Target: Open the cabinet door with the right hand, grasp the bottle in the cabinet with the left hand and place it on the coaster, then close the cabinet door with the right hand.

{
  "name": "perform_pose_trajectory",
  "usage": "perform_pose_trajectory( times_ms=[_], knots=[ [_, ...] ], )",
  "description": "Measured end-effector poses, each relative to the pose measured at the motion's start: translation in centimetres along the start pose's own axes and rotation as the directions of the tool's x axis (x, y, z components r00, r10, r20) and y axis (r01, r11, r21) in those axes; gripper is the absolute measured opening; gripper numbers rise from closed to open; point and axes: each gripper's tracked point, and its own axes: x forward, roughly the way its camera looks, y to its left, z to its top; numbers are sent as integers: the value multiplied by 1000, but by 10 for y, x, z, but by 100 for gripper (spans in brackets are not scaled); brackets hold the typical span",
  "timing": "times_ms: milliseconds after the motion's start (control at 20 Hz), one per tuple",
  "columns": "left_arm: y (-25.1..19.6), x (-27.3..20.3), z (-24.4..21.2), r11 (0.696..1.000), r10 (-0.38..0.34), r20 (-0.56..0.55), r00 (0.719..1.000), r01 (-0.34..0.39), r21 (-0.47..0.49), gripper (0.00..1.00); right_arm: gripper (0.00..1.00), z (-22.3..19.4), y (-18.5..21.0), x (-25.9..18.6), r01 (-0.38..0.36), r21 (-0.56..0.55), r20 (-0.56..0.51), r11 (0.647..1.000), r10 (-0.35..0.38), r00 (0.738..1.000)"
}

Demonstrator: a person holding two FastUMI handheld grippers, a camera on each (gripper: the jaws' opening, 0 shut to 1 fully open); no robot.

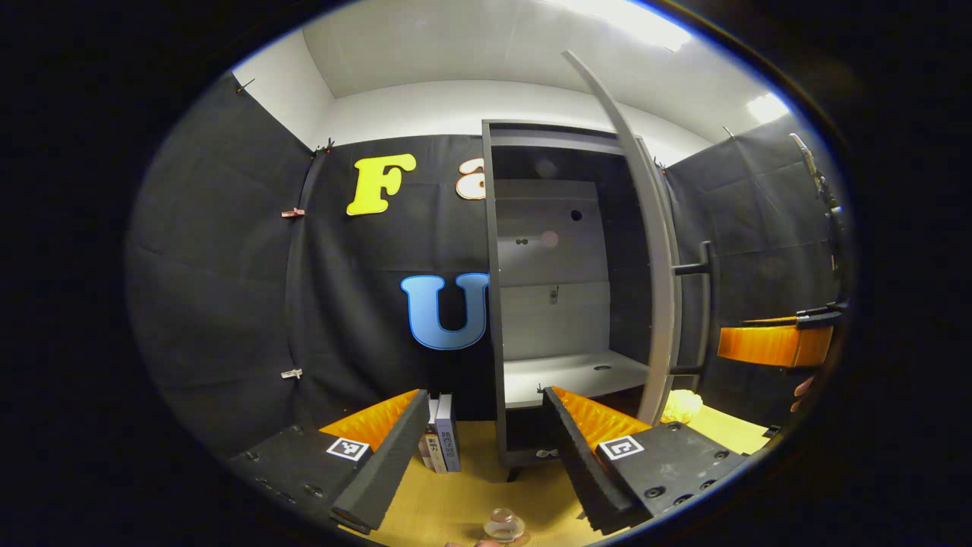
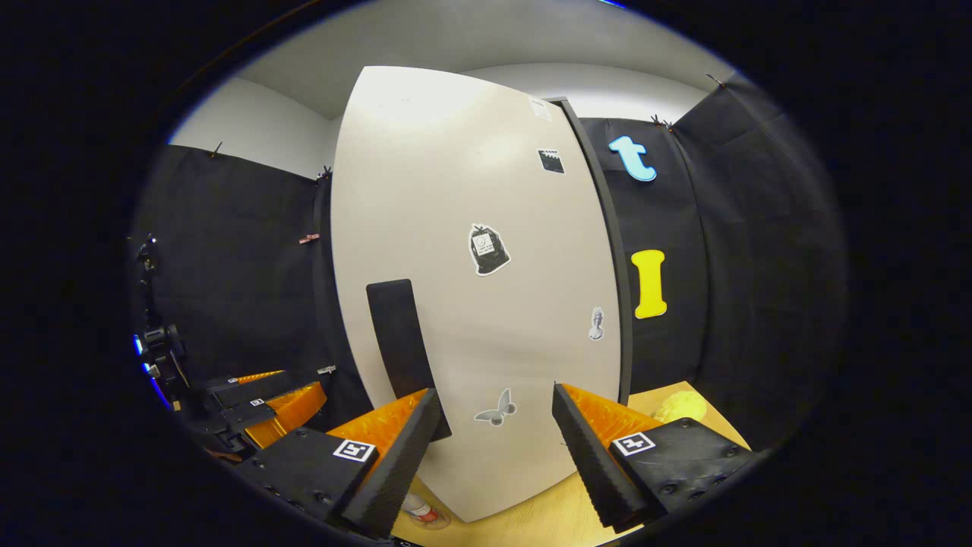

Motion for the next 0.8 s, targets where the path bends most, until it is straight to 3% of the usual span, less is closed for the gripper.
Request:
perform_pose_trajectory(
  times_ms=[800],
  knots=[
    [-21, -9, 5, 999, -39, 10, 999, 38, 4, 94, 97, 4, -28, -21, 80, -84, 6, 993, -80, 997]
  ],
)
